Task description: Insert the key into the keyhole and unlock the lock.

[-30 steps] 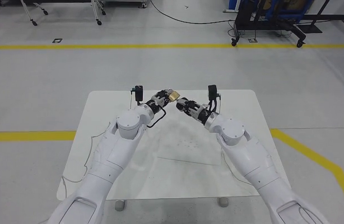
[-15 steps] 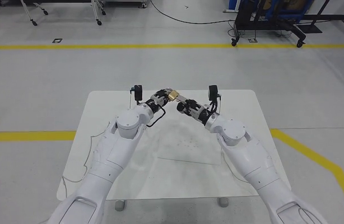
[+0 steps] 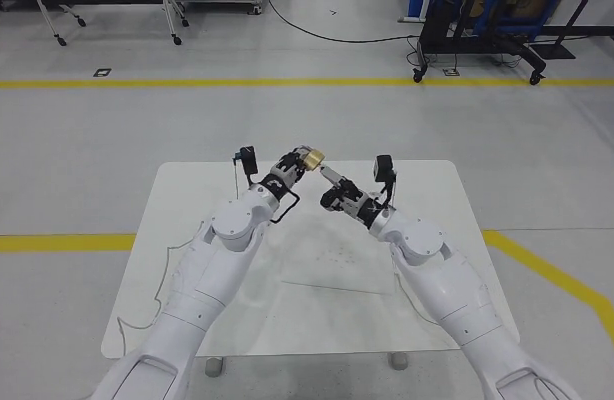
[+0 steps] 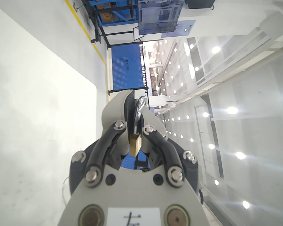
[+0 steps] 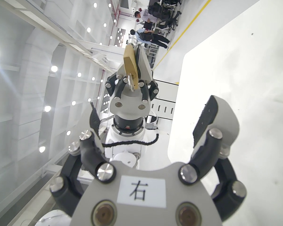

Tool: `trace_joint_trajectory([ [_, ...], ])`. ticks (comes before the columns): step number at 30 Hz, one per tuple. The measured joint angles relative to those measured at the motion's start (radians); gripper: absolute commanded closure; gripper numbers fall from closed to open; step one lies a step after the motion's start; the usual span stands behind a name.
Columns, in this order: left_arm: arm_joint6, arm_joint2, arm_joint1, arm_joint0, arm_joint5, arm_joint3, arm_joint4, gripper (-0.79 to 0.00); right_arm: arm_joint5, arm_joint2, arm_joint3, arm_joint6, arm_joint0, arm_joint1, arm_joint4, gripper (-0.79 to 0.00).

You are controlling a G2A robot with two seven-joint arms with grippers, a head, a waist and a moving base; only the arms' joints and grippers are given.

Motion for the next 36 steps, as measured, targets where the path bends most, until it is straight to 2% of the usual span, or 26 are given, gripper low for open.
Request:
trace_joint_trajectory([
  [1,0.010,0.001,-0.003,0.001,-0.027,0.003,-0.009,0.000,-0.021,0.017,-0.009,0.007,-0.016,0.003,0.013,-0.650],
  [2,0.016,0.001,-0.005,0.001,-0.043,0.006,-0.015,0.000,-0.031,0.029,-0.015,0.012,-0.026,0.005,0.021,-0.570],
  [3,0.019,0.002,-0.007,-0.001,-0.056,0.010,-0.019,0.000,-0.036,0.038,-0.022,0.017,-0.034,0.007,0.025,-0.453],
  [4,0.020,0.003,-0.009,-0.003,-0.069,0.015,-0.019,0.000,-0.039,0.046,-0.033,0.023,-0.040,0.009,0.028,-0.388],
  [5,0.019,0.005,-0.010,-0.005,-0.076,0.020,-0.017,0.000,-0.039,0.052,-0.040,0.025,-0.044,0.010,0.028,-0.363],
  [9,0.005,0.005,-0.010,-0.016,-0.102,0.037,0.016,0.000,-0.028,0.060,-0.056,0.028,-0.044,0.012,0.023,-0.329],
  [16,-0.033,-0.003,-0.006,-0.025,-0.119,0.055,0.059,0.000,0.029,0.036,-0.004,0.017,0.018,0.003,-0.008,-0.320],
  [24,-0.038,-0.004,-0.008,-0.028,-0.111,0.062,0.087,0.000,0.010,0.023,0.023,0.007,0.043,-0.005,-0.005,-0.323],
  [28,-0.055,-0.003,-0.007,-0.030,-0.099,0.067,0.104,0.000,0.009,0.023,0.029,0.010,0.050,-0.007,-0.004,-0.280],
  [36,-0.069,-0.007,-0.008,-0.028,-0.088,0.066,0.114,0.000,0.015,0.012,0.043,0.020,0.069,-0.013,-0.008,-0.145],
])
